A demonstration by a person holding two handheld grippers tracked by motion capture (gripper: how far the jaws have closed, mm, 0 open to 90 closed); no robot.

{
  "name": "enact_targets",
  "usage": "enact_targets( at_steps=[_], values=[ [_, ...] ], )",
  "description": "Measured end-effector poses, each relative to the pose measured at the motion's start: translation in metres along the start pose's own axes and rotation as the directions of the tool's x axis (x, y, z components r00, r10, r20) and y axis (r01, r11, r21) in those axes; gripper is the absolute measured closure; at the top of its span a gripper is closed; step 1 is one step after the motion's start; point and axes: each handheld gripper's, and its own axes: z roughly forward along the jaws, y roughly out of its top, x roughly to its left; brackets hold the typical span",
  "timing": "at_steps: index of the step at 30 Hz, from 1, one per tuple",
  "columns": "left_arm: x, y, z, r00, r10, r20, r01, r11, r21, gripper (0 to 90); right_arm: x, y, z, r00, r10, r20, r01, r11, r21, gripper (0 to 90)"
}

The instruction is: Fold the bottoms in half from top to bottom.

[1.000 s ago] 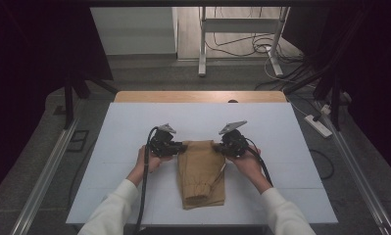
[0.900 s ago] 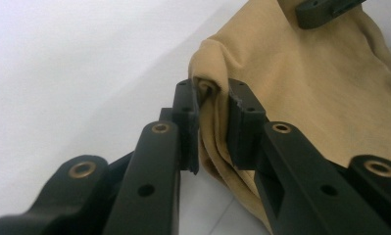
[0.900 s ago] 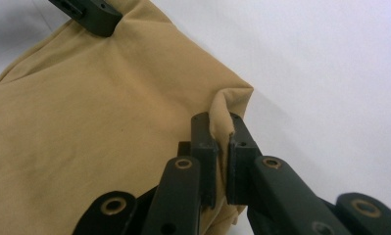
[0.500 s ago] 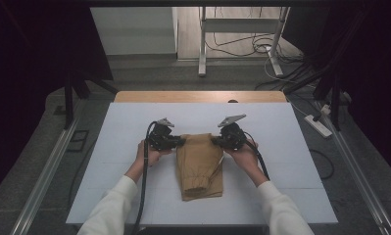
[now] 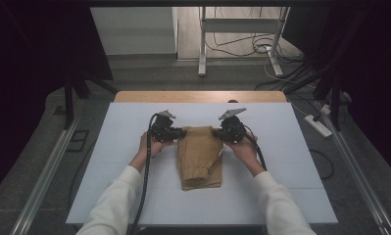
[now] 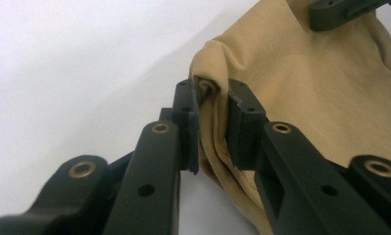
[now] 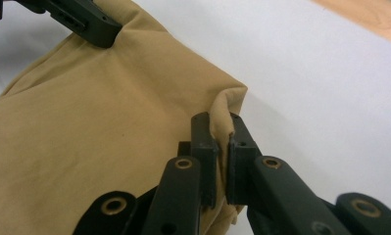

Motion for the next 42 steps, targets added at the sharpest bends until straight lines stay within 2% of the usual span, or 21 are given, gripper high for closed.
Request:
enact_targets(
  at_steps=[4, 12, 18, 29, 31, 33, 34, 35, 38, 39, 42],
  values=[
    [0.005, 0.008, 0.002, 0.9998, 0.005, -0.019, -0.005, 1.0000, 0.007, 76.4, -0.006, 0.005, 0.005, 1.0000, 0.006, 0.008, -0.006, 1.000, -0.003, 85.1],
    [0.012, 0.019, 0.008, 0.9991, -0.010, -0.042, 0.011, 0.9999, 0.010, 76.3, -0.020, 0.012, 0.012, 0.9994, 0.031, 0.016, -0.031, 1.000, 0.000, 85.1],
    [0.016, 0.027, 0.010, 0.9988, -0.008, -0.048, 0.008, 0.9999, 0.009, 76.2, -0.029, 0.015, 0.018, 0.9986, 0.048, 0.023, -0.048, 0.999, 0.000, 85.1],
    [0.017, 0.029, 0.012, 0.9982, -0.019, -0.057, 0.019, 0.9998, 0.008, 75.1, -0.032, 0.017, 0.019, 0.9979, 0.057, 0.031, -0.057, 0.998, -0.003, 84.9],
    [0.016, 0.029, 0.011, 0.9975, -0.019, -0.068, 0.019, 0.9998, 0.001, 68.1, -0.030, 0.018, 0.018, 0.9975, 0.046, 0.054, -0.046, 0.999, -0.007, 79.2],
    [0.016, 0.029, 0.010, 0.9969, -0.025, -0.075, 0.025, 0.9997, -0.001, 46.0, -0.027, 0.018, 0.016, 0.9963, 0.035, 0.079, -0.032, 0.999, -0.034, 60.8],
    [0.015, 0.028, 0.009, 0.9962, -0.021, -0.084, 0.021, 0.9998, 0.000, 36.5, -0.027, 0.019, 0.016, 0.9962, 0.043, 0.075, -0.040, 0.998, -0.039, 55.0],
    [0.013, 0.028, 0.008, 0.9954, -0.017, -0.094, 0.017, 0.9998, 0.004, 31.7, -0.026, 0.019, 0.015, 0.9961, 0.048, 0.074, -0.046, 0.998, -0.038, 53.7],
    [0.010, 0.026, 0.005, 0.9963, 0.000, -0.086, 0.001, 0.9999, 0.017, 29.9, -0.025, 0.020, 0.011, 0.9970, 0.041, 0.065, -0.040, 0.999, -0.028, 47.7],
    [0.009, 0.025, 0.004, 0.9967, 0.004, -0.081, -0.003, 0.9998, 0.018, 30.3, -0.024, 0.020, 0.010, 0.9968, 0.039, 0.069, -0.038, 0.999, -0.025, 47.7],
    [0.006, 0.022, 0.002, 0.9973, 0.010, -0.073, -0.009, 0.9998, 0.016, 30.1, -0.024, 0.019, 0.005, 0.9979, 0.049, 0.041, -0.048, 0.998, -0.025, 47.4]
  ],
)
